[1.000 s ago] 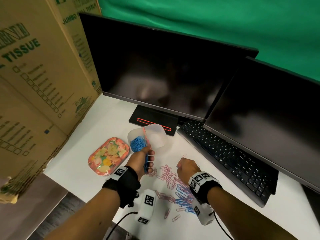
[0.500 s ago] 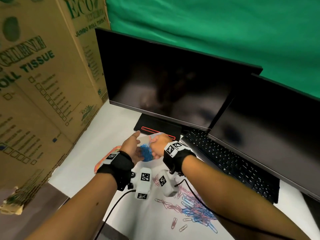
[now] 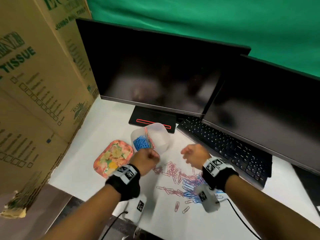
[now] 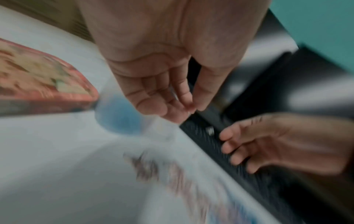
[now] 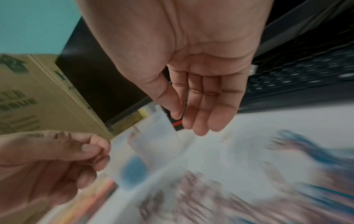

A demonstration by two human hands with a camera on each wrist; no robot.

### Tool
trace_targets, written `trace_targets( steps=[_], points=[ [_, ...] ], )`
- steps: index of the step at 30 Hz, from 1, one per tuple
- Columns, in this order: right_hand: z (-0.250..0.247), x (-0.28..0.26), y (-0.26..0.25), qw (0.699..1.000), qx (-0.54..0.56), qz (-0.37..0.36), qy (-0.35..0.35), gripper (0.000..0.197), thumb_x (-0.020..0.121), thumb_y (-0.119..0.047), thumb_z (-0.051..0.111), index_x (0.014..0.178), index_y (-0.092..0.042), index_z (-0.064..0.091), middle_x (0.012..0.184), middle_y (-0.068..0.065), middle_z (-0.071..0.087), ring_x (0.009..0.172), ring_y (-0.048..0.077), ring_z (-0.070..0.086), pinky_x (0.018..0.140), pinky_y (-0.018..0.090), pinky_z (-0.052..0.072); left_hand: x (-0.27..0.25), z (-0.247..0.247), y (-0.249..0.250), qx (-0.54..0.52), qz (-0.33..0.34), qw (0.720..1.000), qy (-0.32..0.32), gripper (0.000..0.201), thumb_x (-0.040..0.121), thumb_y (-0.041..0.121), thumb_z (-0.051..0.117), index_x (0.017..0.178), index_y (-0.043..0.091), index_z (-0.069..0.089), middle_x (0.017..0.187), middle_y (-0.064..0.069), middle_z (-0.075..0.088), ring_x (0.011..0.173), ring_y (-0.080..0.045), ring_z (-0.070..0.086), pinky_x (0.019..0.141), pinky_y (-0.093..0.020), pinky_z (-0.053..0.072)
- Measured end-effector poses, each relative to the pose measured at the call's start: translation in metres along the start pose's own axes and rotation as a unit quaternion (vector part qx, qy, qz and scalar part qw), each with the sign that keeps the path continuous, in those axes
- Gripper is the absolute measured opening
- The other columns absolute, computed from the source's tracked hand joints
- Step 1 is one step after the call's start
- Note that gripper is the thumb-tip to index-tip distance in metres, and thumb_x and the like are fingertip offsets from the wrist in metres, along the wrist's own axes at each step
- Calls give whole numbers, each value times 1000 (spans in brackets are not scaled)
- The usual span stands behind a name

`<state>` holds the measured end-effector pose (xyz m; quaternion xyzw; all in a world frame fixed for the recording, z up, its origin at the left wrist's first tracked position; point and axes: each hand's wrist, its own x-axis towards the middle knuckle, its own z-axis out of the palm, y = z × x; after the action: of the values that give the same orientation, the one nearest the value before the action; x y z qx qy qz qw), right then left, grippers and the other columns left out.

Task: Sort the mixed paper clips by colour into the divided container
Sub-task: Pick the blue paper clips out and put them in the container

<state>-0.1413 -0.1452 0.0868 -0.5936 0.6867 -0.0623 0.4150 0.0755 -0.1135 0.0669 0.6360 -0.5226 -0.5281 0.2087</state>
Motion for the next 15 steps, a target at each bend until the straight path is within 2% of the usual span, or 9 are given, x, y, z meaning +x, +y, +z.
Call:
trace_targets(
  steps=[2,3,4,5,6,8,10,12,15],
  points=[
    [-3,-16,33,997,-81,9,4,29,92,-10,46,88,-23,72,104,4,71,96,24,67,84,33,56,1,28,-7,99,34,994,-32,13,80,15,62,70,24,65,77,7,71,75,-12,67,73,-24,53],
    [-3,-24,47,993,-116,17,0,30,93,-11,44,90,-19,72,103,5,70,99,26,67,84,31,55,1,42,-9,126,44,990,-42,16,79,13,61,68,25,64,77,9,70,77,-12,66,74,-21,52],
    [-1,-30,64,989,-147,22,-5,31,94,-14,41,83,-17,70,99,7,68,98,27,66,80,28,53,2,56,-11,147,47,987,-54,19,78,12,59,66,27,63,76,10,70,77,-11,66,74,-19,51],
    [2,-34,78,985,-172,24,-12,32,94,-17,37,75,-17,62,94,9,66,97,28,65,75,25,48,2,68,-12,165,52,983,-65,20,77,12,58,66,28,63,76,11,69,77,-11,66,74,-19,51],
    [6,-38,91,982,-189,22,-19,32,95,-23,32,74,-18,56,93,10,65,96,29,64,72,23,42,3,78,-14,188,55,977,-83,19,77,13,58,68,29,63,77,11,69,78,-11,66,75,-20,52],
    [14,-44,120,979,-203,14,-26,36,92,-33,22,80,-23,55,100,9,67,97,28,63,71,24,37,5,96,-16,233,62,963,-119,14,75,15,67,76,28,63,80,10,67,79,-12,65,76,-21,52],
    [16,-54,140,981,-193,14,-11,24,91,-28,34,83,-23,56,102,5,68,97,27,63,72,25,39,5,112,-15,276,70,950,-131,14,75,17,70,83,28,64,84,9,65,82,-13,63,75,-19,49],
    [17,-65,150,987,-156,19,9,18,89,-22,45,91,-20,63,99,1,69,94,24,63,72,25,43,8,125,-15,325,91,935,-111,18,79,19,63,95,28,65,97,8,62,93,-16,61,79,-19,46],
    [22,-75,162,993,-111,17,27,15,87,-22,49,93,-24,63,98,-1,69,91,23,63,72,24,44,10,138,-14,377,114,914,-97,27,82,29,60,109,29,61,115,6,56,106,-19,57,87,-23,45]
  ],
)
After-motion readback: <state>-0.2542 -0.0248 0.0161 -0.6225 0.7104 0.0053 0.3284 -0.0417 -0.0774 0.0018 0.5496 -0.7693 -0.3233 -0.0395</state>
